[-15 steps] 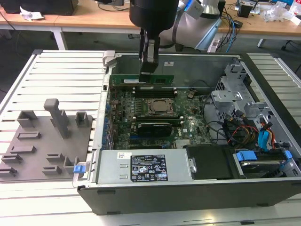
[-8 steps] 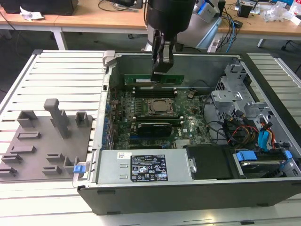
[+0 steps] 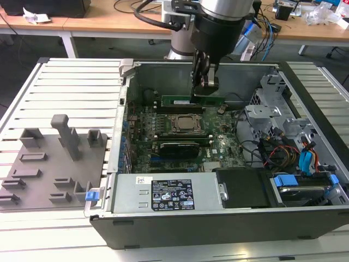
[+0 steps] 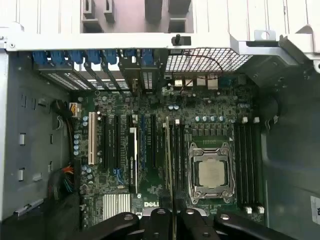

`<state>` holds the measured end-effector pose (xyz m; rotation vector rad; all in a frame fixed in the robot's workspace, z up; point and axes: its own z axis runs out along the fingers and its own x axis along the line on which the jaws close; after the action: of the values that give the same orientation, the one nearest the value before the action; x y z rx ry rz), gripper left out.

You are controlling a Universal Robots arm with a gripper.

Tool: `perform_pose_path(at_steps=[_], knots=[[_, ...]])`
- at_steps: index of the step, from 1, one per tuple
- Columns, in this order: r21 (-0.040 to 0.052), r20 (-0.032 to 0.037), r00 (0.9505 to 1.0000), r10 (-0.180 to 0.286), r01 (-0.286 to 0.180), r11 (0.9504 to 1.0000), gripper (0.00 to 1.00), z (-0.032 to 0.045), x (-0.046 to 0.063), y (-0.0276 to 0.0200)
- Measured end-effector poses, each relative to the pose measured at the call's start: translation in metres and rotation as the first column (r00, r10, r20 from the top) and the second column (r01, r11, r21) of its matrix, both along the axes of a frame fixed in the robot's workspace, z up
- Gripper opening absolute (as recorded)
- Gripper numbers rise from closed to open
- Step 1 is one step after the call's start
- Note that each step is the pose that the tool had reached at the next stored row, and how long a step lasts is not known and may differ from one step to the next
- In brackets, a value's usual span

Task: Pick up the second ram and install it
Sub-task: 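Pick up the second ram and move it above second insertion slot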

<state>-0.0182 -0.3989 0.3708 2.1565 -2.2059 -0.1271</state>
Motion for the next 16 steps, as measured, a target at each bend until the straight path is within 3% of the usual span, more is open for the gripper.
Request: perform_pose_path(at_steps=[1,2,6,10,16], knots=[[0.0000,-0.0050,1.0000,0.000,0.000,1.0000,0.13,-0.0161,0.005,0.0000],[0.0001,-0.0065,1.0000,0.000,0.000,1.0000,0.13,-0.0220,0.006,0.0001],[0.0001,-0.0095,1.0000,0.000,0.000,1.0000,0.13,-0.0331,0.010,0.0001],[0.0000,-0.0107,0.9999,0.000,0.000,1.0000,0.13,-0.0395,0.012,0.0001],[0.0001,-0.0107,0.9999,0.000,0.000,1.0000,0.13,-0.0398,0.012,0.0000]])
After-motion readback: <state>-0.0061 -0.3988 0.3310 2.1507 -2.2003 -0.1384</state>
